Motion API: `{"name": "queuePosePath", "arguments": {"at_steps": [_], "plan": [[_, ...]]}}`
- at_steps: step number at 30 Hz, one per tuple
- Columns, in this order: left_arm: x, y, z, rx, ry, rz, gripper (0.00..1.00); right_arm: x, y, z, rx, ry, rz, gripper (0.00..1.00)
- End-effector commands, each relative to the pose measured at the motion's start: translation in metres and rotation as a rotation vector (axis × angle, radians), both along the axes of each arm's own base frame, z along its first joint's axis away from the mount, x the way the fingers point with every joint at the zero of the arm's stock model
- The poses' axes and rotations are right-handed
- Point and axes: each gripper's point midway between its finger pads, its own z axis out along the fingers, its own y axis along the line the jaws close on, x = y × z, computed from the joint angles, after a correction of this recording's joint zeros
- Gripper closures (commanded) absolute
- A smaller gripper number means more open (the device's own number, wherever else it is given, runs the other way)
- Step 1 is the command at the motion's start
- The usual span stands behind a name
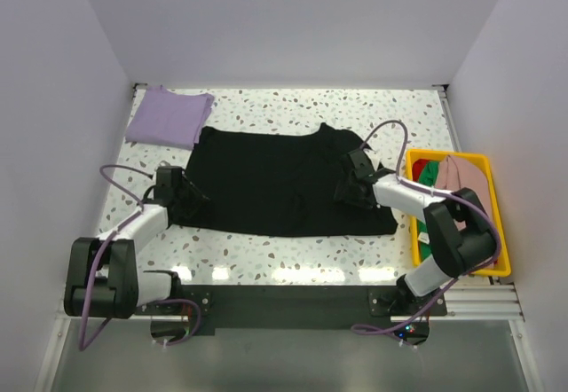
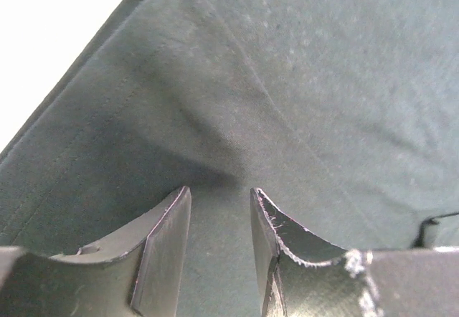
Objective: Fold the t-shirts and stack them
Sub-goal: Fold the tshirt
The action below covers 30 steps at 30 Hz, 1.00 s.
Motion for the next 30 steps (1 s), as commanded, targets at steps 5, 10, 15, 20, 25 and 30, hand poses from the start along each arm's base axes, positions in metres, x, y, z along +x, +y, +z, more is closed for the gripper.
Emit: {"name": "queuePosePath", "arguments": {"at_steps": [5,10,15,20,25,30], "plan": [[-0.064,0.029,-0.039,0.052,0.156,0.178,0.56,-0.042,-0.023,-0.017,0.09,0.079,-0.113,0.38],[-0.079,0.033,-0.027,0.041,0.112,0.245,0.56,-0.066,-0.035,-0.019,0.135,0.112,-0.15,0.38],[-0.083,0.023,-0.014,-0.044,0.055,0.265,0.56,-0.084,-0.038,-0.008,0.171,0.114,-0.131,0.38],[-0.068,0.014,0.022,-0.08,-0.033,0.214,0.54,-0.074,-0.032,0.027,0.203,0.036,-0.073,0.38],[0.012,0.026,0.126,0.05,-0.316,0.106,0.43,-0.008,-0.004,0.097,0.262,-0.147,0.043,0.38],[0.112,0.031,0.157,0.194,-0.342,-0.038,0.43,0.065,0.018,0.161,0.258,-0.324,0.121,0.38]]}}
